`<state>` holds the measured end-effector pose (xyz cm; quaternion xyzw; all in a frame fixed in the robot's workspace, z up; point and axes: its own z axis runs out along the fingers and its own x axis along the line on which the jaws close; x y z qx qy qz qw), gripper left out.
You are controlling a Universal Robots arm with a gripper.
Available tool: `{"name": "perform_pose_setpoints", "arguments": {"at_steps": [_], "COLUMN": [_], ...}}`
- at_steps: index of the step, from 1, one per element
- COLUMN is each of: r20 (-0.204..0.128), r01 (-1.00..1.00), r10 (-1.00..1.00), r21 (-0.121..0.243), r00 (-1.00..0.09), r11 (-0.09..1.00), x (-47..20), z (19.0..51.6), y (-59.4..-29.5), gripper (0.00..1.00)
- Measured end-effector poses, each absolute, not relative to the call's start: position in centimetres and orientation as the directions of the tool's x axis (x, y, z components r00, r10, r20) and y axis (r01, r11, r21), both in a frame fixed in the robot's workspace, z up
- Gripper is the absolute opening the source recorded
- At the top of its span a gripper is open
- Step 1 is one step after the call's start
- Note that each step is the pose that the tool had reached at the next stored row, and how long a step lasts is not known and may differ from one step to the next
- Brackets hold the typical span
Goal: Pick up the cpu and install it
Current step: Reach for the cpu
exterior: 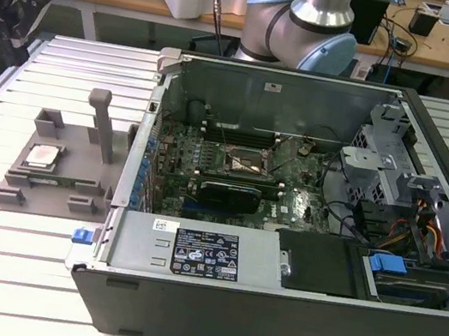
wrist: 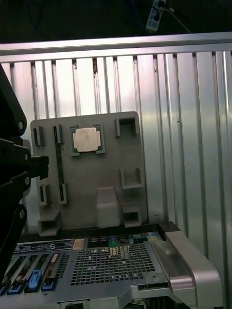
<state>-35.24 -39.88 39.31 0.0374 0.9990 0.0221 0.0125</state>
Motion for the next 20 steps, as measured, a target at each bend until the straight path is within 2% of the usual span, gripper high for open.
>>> {"name": "perform_pose_setpoints", "arguments": {"at_steps": [20], "r20": [-0.023], "r01": [0.074], "r10": [0.075], "r21": [0.045], "r00": [-0.997], "r11": [0.996], "x": [-39.5], "z": [39.3], "y": [-39.9], "gripper": [0.11]}}
